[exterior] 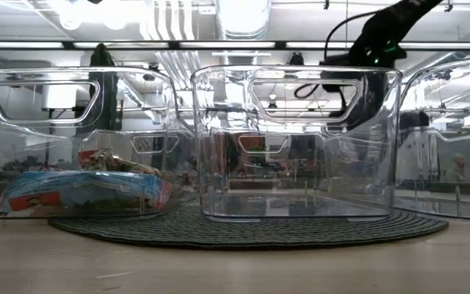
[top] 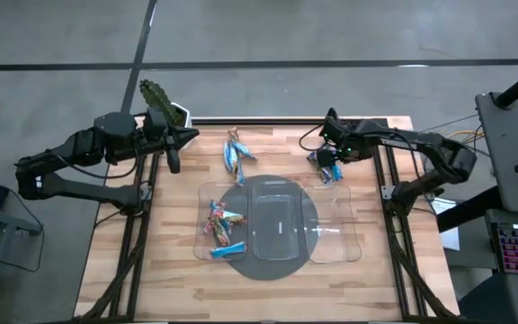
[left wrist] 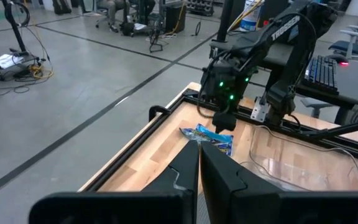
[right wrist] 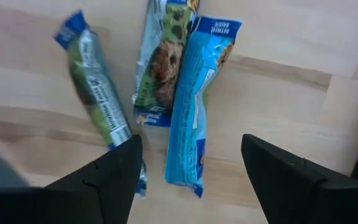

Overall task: Pick and place Granola Bars by type
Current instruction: Put the blue granola bar into the middle transparent bin

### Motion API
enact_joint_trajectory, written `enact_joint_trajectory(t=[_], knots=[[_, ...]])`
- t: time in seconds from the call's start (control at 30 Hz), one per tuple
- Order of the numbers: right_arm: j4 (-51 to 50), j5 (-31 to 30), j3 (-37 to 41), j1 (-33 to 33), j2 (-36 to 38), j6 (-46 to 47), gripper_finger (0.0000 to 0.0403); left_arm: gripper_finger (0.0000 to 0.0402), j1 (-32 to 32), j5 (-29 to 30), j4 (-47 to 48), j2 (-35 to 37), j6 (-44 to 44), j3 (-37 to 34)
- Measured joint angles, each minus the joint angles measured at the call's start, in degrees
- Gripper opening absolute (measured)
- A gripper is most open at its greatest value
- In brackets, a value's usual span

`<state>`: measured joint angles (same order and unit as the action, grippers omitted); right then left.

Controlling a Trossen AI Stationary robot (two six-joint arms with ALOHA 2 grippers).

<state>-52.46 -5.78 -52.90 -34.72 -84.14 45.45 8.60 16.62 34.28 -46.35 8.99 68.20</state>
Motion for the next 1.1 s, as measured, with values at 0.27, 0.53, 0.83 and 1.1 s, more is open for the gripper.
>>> enact_joint_trajectory(t=[0.27,0.53,0.83,1.1], knots=[[0.7,2.3,0.0,-0.6,-6.0,-2.2,0.0254,0.0,0.0,0.0,0.0,0.0,0.0,0.0],[1.2,2.4,0.2,-2.2,-8.3,-3.8,0.0251,0.0,0.0,0.0,0.0,0.0,0.1,0.0],[3.5,3.2,0.8,-4.4,-10.0,-5.6,0.0233,0.0,0.0,1.4,-0.1,0.0,0.2,0.0],[5.2,4.9,2.9,-4.9,-10.1,-5.6,0.019,0.0,0.0,1.7,-0.3,0.0,0.3,0.1]])
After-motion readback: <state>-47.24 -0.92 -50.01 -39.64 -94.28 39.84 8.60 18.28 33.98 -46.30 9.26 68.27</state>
